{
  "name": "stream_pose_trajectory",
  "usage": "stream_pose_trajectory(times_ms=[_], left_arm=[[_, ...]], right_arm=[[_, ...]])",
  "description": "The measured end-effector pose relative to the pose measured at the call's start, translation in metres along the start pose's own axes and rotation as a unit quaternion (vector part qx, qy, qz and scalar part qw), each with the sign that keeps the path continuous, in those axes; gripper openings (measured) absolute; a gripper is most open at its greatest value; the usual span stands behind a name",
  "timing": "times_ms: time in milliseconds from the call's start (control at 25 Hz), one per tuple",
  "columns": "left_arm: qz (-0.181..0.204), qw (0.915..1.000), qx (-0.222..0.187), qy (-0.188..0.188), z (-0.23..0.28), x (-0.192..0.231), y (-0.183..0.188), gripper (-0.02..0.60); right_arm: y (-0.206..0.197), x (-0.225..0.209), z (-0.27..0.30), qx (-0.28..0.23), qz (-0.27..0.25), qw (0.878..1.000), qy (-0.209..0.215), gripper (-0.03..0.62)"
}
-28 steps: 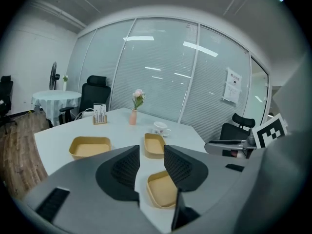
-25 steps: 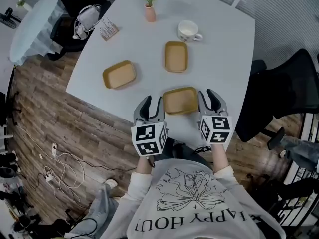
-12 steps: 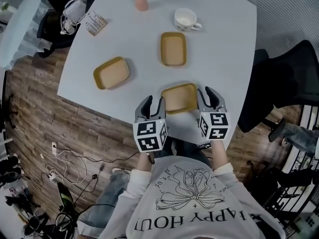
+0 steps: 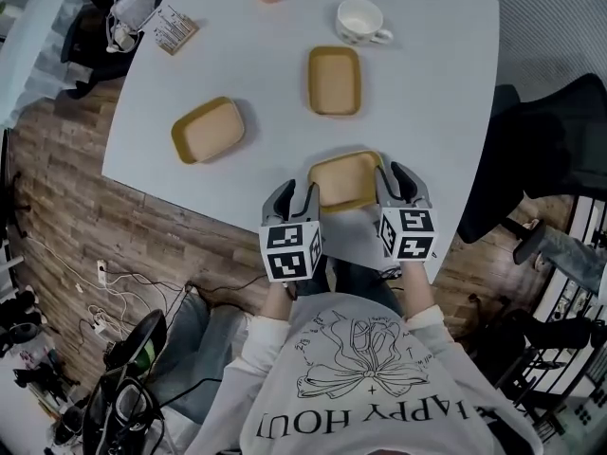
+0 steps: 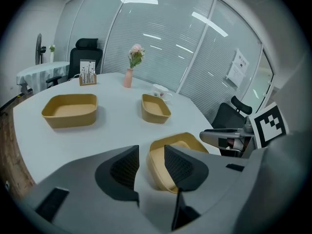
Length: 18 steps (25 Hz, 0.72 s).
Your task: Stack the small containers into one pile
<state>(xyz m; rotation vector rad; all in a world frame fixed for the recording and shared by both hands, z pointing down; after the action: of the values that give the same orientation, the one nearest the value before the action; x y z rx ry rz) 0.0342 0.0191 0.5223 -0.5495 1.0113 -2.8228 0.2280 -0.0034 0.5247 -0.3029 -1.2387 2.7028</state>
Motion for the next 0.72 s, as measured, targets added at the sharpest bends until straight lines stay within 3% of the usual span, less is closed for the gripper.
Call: stream_pose_trajectory(times_ms=[520, 720], left_arm=[[-0.007, 0.9993, 0.035, -0.013, 0.017, 0.001, -0.019, 0.147], [-0.011, 0.9985, 0.049, -0.023, 0.022, -0.001, -0.028, 0.147]], right_arm=[[-0.029, -0.002, 0.015, 0.042, -0.008, 0.999, -0.001, 0.135], [-0.037, -0.002, 0.017, 0.055, -0.008, 0.998, -0.003, 0.074]])
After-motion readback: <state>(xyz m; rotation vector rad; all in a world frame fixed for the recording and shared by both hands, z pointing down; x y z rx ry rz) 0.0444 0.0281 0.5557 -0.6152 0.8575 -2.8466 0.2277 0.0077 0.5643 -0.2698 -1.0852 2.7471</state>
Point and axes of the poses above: the fingertips, and each gripper's own axes: z forward along the fingers, x to its left, y out of its top, the point moved 4 cm from there along -z, backward along the fingers, and after that the axes turned 1 degree about -x, right-handed, at the moved point
